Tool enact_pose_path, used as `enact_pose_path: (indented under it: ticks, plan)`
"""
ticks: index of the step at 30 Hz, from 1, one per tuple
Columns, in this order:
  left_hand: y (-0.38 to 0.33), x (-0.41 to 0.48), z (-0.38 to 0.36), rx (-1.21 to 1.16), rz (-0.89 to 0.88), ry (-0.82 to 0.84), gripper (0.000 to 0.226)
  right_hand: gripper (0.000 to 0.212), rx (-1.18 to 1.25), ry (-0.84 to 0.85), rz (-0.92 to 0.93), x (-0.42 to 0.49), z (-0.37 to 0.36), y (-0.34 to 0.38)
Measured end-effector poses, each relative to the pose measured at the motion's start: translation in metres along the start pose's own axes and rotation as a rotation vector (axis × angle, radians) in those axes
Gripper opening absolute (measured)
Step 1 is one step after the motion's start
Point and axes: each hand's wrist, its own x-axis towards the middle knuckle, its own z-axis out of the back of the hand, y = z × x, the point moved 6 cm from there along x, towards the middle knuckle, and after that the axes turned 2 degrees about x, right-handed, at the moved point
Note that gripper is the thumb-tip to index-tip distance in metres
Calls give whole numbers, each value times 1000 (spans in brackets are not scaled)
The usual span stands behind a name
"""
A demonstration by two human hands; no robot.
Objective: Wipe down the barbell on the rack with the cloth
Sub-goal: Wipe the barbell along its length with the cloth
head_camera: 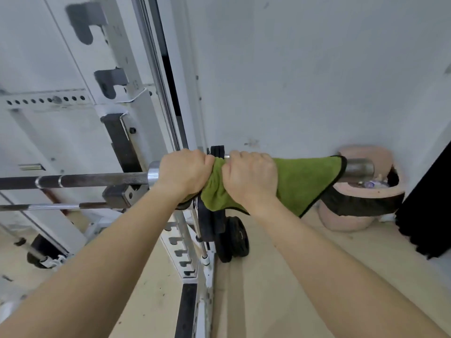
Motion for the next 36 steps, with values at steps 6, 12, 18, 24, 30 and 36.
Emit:
enact_pose_path:
  ticks: [6, 12, 18, 24, 30, 36]
  plan:
    - [-55, 39, 0, -185, -15, 180, 37, 37, -75, -182, 197, -30, -3, -67]
    - [-165, 60, 40, -137, -95, -45, 35, 42, -185, -73, -22, -29, 25, -174]
    - [-165, 39, 43, -207, 17, -197, 38, 49, 5, 451, -124, 8, 20, -175]
    - [-79, -4, 17, -165, 139, -211, 39, 47, 31, 299, -43, 9, 15, -102]
    - [-59, 29, 9, -138, 215, 145, 41, 38, 56, -101, 141, -41, 8, -106]
    - [-181, 61, 49, -134, -27, 52, 41, 36, 75, -144, -126, -51, 23, -222]
